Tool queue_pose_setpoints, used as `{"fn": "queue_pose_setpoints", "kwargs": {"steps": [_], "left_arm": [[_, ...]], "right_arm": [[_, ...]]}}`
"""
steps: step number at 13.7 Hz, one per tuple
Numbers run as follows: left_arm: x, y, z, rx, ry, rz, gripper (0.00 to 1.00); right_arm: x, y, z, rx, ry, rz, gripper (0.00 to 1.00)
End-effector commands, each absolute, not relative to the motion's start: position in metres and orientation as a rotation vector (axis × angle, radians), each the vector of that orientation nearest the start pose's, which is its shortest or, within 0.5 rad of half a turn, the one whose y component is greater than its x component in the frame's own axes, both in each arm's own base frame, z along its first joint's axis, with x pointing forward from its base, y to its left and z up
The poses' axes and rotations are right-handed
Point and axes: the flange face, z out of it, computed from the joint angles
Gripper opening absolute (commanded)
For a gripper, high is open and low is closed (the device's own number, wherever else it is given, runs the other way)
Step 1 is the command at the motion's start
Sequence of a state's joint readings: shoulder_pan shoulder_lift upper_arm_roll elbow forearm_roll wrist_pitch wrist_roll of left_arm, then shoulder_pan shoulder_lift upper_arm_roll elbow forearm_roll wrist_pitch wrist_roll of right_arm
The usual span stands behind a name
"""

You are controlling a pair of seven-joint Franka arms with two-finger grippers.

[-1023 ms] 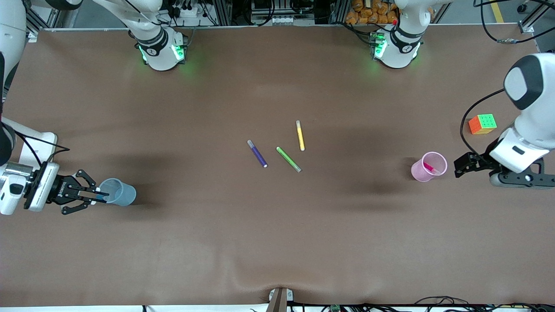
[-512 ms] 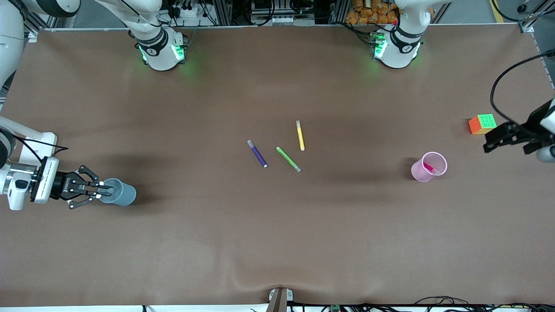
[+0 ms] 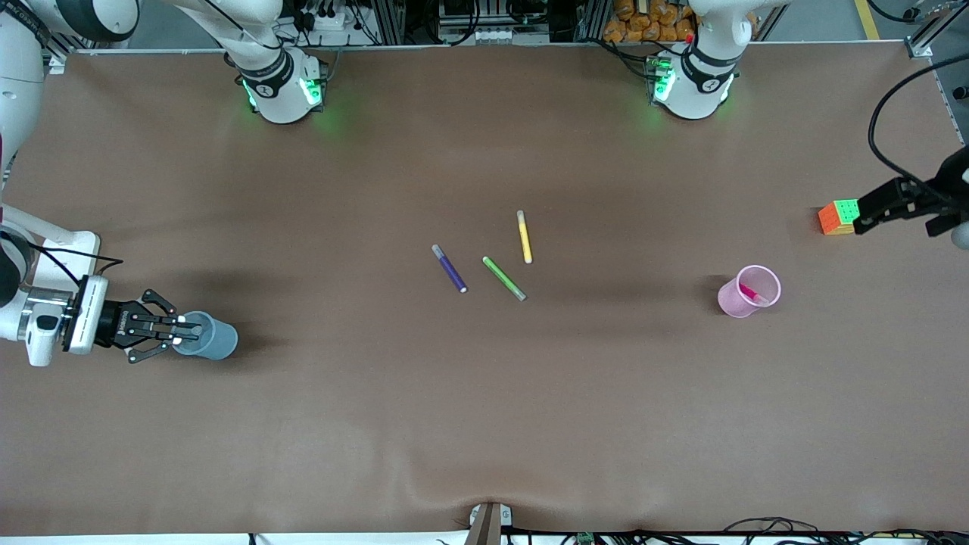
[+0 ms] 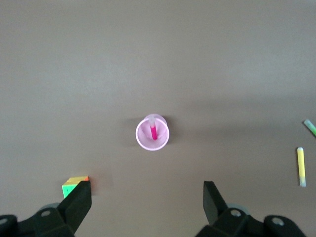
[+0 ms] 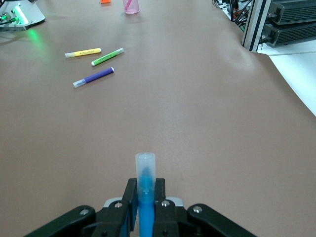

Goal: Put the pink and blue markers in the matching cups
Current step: 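Release the blue marker into the blue cup while the left gripper withdraws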

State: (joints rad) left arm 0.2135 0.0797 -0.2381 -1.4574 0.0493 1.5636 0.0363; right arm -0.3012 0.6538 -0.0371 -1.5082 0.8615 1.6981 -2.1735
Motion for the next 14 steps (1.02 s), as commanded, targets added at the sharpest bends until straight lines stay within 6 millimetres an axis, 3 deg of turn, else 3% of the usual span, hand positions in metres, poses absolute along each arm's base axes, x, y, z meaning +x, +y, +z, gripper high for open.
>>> {"fn": "queue_pose_setpoints", "kwargs": {"steps": [1, 2, 6, 8, 9, 10, 14], "left_arm": [[0.557, -0.009, 0.655, -3.115, 0.089, -0.025, 1.00], [0.553, -0.022, 0.655, -3.114, 0.117, -0.004, 1.00], [0.530, -0.037, 0.661, -3.101, 0.038, 0.102, 1.00], [0.526, -0.035, 0.669, -3.112, 0.040, 0.081, 1.00], [0.526, -0.035, 0.670, -3.133, 0.037, 0.081, 1.00], [0.526, -0.034, 0.669, -3.145, 0.028, 0.087, 1.00], [0.528, -0.038, 0.668, -3.147, 0.036, 0.090, 1.00]], "right_arm": [[0.658, -0.155, 0.268, -1.695, -1.608, -0.820, 0.00], [0.658, -0.156, 0.266, -1.696, -1.604, -0.819, 0.00], [0.654, -0.166, 0.253, -1.710, -1.576, -0.814, 0.00], [0.653, -0.169, 0.253, -1.716, -1.572, -0.816, 0.03], [0.653, -0.170, 0.254, -1.717, -1.571, -0.816, 0.39], [0.653, -0.169, 0.253, -1.722, -1.559, -0.809, 0.99], [0.656, -0.168, 0.263, -1.784, -1.474, -0.768, 1.00]]}}
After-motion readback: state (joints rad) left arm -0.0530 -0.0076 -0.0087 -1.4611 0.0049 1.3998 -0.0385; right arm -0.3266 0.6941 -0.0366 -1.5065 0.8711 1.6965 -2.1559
